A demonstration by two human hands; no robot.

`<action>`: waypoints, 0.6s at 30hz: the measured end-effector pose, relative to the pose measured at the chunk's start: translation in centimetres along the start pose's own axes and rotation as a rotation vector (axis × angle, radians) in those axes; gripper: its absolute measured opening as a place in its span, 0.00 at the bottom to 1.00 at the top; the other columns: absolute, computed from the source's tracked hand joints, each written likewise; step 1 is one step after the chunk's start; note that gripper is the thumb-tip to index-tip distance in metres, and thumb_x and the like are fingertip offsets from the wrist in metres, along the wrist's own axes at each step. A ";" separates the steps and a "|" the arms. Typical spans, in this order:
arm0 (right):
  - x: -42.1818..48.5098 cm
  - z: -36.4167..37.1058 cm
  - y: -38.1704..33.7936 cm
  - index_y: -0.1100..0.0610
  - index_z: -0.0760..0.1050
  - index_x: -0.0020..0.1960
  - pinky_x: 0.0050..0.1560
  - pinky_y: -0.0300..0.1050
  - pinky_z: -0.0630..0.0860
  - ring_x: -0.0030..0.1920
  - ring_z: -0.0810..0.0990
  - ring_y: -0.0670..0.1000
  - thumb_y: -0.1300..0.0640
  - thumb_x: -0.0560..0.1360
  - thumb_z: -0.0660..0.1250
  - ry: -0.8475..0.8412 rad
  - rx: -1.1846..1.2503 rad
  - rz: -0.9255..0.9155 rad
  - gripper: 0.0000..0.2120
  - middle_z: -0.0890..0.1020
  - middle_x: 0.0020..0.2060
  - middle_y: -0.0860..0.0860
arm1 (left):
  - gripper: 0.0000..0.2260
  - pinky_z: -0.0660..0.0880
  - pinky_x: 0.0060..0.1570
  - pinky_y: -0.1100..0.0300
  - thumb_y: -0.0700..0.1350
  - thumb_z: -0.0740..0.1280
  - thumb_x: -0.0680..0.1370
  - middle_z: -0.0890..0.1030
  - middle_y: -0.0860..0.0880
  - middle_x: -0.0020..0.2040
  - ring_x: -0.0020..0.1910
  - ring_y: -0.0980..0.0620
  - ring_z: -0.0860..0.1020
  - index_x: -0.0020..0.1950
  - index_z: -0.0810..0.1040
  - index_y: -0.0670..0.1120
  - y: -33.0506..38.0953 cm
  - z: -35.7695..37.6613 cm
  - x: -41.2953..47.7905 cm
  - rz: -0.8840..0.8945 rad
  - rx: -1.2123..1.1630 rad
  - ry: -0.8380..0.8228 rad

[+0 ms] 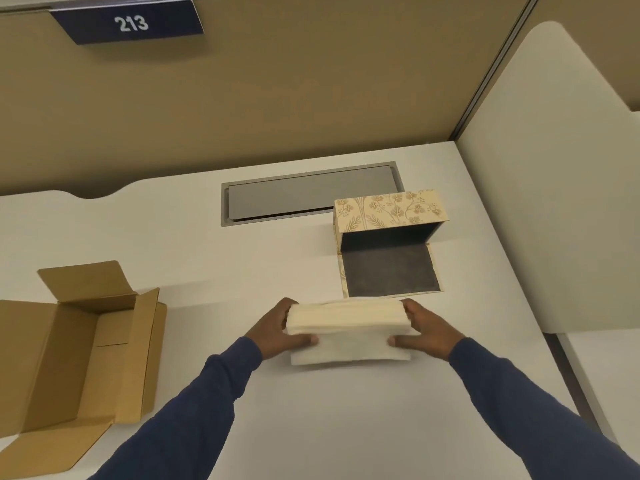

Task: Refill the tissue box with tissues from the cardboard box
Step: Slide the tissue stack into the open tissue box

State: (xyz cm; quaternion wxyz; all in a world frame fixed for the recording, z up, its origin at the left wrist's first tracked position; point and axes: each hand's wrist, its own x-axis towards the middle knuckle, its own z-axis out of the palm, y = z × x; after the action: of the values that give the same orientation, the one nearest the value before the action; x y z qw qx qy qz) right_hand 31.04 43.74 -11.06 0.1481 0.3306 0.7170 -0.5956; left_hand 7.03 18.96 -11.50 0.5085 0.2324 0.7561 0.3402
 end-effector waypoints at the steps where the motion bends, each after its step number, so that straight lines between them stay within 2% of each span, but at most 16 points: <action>1: 0.1 -0.8 -0.1 0.52 0.71 0.65 0.63 0.50 0.77 0.60 0.81 0.50 0.56 0.69 0.80 0.009 0.103 0.021 0.29 0.82 0.60 0.50 | 0.27 0.77 0.49 0.60 0.55 0.79 0.64 0.81 0.49 0.56 0.55 0.50 0.80 0.59 0.73 0.52 0.6 0.2 0.3 -0.020 -0.142 0.005; 4: 1.0 -3.2 -0.7 0.53 0.73 0.66 0.63 0.51 0.77 0.58 0.83 0.53 0.50 0.66 0.78 0.081 0.316 0.095 0.31 0.84 0.59 0.52 | 0.24 0.80 0.52 0.55 0.52 0.76 0.68 0.81 0.46 0.59 0.55 0.48 0.81 0.60 0.74 0.48 3.1 1.4 2.4 -0.080 -0.430 0.021; 6: 2.2 -5.1 -0.8 0.54 0.74 0.65 0.62 0.52 0.78 0.59 0.82 0.56 0.50 0.69 0.76 0.135 0.385 0.140 0.27 0.83 0.59 0.54 | 0.20 0.80 0.54 0.51 0.48 0.75 0.72 0.81 0.44 0.61 0.55 0.47 0.82 0.61 0.74 0.46 4.6 2.3 4.2 -0.110 -0.500 0.026; 9: 3.9 -7.9 -0.7 0.56 0.77 0.60 0.59 0.53 0.80 0.59 0.81 0.58 0.53 0.75 0.72 0.207 0.459 0.184 0.16 0.82 0.59 0.57 | 0.16 0.80 0.50 0.53 0.44 0.72 0.77 0.82 0.42 0.60 0.52 0.46 0.82 0.63 0.75 0.44 6.5 3.4 7.3 -0.138 -0.497 0.037; 11: 4.9 -9.2 -0.8 0.58 0.78 0.59 0.56 0.51 0.81 0.56 0.81 0.57 0.53 0.75 0.72 0.254 0.491 0.212 0.15 0.82 0.56 0.57 | 0.18 0.80 0.49 0.53 0.46 0.73 0.77 0.83 0.42 0.60 0.52 0.46 0.83 0.64 0.76 0.42 7.5 4.0 9.2 -0.160 -0.497 0.056; 13: 5.8 -10.1 -1.0 0.58 0.78 0.55 0.51 0.48 0.81 0.52 0.82 0.55 0.52 0.75 0.73 0.302 0.496 0.248 0.13 0.82 0.52 0.56 | 0.17 0.81 0.54 0.50 0.48 0.74 0.76 0.83 0.42 0.58 0.54 0.44 0.83 0.61 0.77 0.42 8.2 4.4 10.9 -0.185 -0.502 0.080; 15: 6.7 -10.9 -0.8 0.56 0.78 0.50 0.54 0.49 0.81 0.52 0.82 0.55 0.51 0.74 0.73 0.340 0.488 0.283 0.10 0.82 0.50 0.55 | 0.14 0.80 0.61 0.45 0.49 0.75 0.75 0.83 0.40 0.58 0.57 0.41 0.82 0.55 0.78 0.44 8.8 4.7 12.3 -0.216 -0.511 0.098; 18: 8.0 -11.6 -0.4 0.55 0.76 0.49 0.53 0.47 0.80 0.50 0.81 0.53 0.50 0.74 0.74 0.368 0.468 0.314 0.11 0.82 0.48 0.54 | 0.15 0.79 0.62 0.43 0.51 0.76 0.73 0.83 0.40 0.58 0.58 0.40 0.82 0.53 0.79 0.44 9.1 4.9 13.7 -0.240 -0.513 0.115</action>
State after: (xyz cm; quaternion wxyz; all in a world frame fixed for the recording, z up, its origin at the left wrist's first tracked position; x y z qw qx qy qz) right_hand 26.99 57.16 -12.68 0.0262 0.5640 0.5159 -0.6442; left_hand 6.52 35.91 -14.30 0.5437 -0.0144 0.6950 0.4702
